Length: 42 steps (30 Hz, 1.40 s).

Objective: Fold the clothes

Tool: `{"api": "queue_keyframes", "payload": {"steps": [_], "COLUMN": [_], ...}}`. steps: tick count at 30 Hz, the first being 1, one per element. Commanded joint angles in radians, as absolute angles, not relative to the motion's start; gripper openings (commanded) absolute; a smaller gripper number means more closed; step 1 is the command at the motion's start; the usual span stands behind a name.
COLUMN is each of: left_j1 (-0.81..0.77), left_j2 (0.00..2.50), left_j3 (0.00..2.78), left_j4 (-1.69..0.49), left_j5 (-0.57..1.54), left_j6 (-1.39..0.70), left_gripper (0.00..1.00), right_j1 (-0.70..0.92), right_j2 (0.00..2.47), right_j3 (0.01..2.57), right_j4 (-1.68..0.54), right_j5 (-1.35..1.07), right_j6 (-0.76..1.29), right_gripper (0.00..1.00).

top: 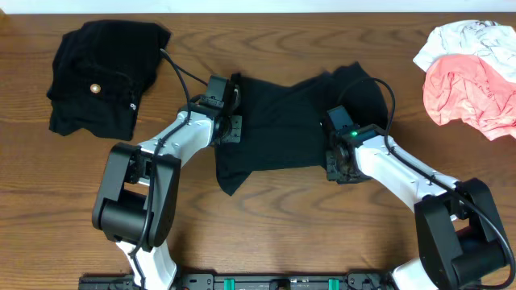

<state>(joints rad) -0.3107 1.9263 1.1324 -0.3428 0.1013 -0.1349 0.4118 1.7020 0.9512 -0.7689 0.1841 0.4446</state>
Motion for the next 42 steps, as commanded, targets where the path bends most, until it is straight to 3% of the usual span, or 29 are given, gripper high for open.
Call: {"api": "queue_keyframes", "payload": {"steps": [1,16,18,21,22,34,38,42], "left_j1": [-0.309,-0.309,-0.309,-0.309,-0.309,-0.309,-0.309,-0.309], "left_j2": [1.996,1.996,1.996,1.996,1.996,1.996,1.996,1.996], "left_j3": [1.103,1.103,1.103,1.103,1.103,1.103,1.103,1.103], "left_j4": [-0.350,-0.350,-0.350,-0.350,-0.350,-0.350,-0.350,-0.350], "left_j5": [0.078,0.078,0.078,0.078,0.078,0.078,0.078,0.078], "left_j6": [-0.144,-0.144,-0.144,-0.144,-0.144,-0.144,-0.144,-0.144], "left_gripper": [0.06,0.06,0.06,0.06,0.06,0.06,0.06,0.06], "right_j1": [0.422,0.427,0.427,0.426,0.424,0.423,0.423,0.423], "right_j2": [1.715,1.715,1.715,1.715,1.715,1.715,1.715,1.715], "right_j3": [0.937,0.866,0.865,0.867,0.872,1.194,1.251,1.264], "right_j4": [-0.771,-0.722,-0.718,-0.721,-0.728,-1.189,-1.241,-1.287], "right_j5": [0.175,0.145,0.185,0.247,0.264,0.519,0.526,0.528], "right_j6": [0.431,0.392,0.392,0.397,0.401,0.433,0.402,0.387], "right_gripper": [0.56,0.57,0.43,0.04,0.01,0.01,0.13,0.12]}}
